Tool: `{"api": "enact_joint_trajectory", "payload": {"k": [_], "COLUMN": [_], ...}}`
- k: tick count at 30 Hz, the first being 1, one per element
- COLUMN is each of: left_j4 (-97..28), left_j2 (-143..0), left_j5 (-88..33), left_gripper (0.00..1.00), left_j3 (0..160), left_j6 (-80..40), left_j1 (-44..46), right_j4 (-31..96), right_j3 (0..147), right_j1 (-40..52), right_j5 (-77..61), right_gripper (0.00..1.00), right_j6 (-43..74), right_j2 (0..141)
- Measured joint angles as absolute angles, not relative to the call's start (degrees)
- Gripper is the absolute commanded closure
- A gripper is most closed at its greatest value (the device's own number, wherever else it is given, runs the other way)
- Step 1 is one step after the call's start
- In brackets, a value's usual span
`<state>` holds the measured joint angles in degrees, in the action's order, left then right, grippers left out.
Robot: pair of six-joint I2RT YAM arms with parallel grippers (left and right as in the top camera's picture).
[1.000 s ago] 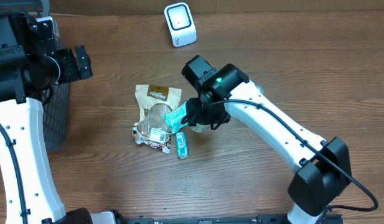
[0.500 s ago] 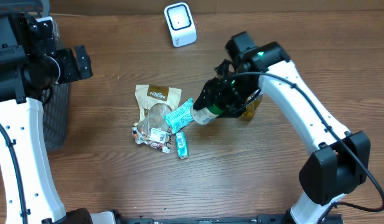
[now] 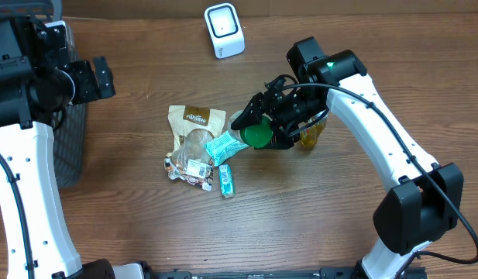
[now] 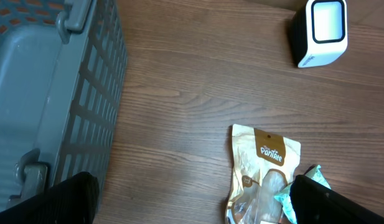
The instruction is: Scan the item barcode
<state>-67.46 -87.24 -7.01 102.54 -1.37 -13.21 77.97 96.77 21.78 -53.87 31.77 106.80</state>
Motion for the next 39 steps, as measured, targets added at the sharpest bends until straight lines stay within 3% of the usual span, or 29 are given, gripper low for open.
{"api": "enact_joint_trajectory", "payload": {"k": [2,11,23,39], "left_j4": [-67.46,-67.46,-67.46,-67.48], "left_j2": [-87.24,-87.24,-87.24,-87.24], "left_j5": [-7.01,-7.01,-7.01,-7.01], "left_gripper": [0.0,0.0,0.0,0.0], "left_j3": [102.54,102.54,102.54,102.54], "left_j6": [-1.37,-1.37,-1.37,-1.37], "left_j1": [-13.21,-13.21,-13.21,-13.21], "right_j4": [77.71,78.08,79.88,72.55], "right_j3": [96.77,96.77,96.6,81.47], "right_j1": [21.78,21.78,25.85,30.37], "right_j5": [-53.95,-47.24,-24.49,-21.17], "right_gripper": [0.42,0.42,0.42,0.41], "right_j6": [32.27,32.84,32.29,27.83], "right_j2": [106.8,106.8,106.8,106.87]}}
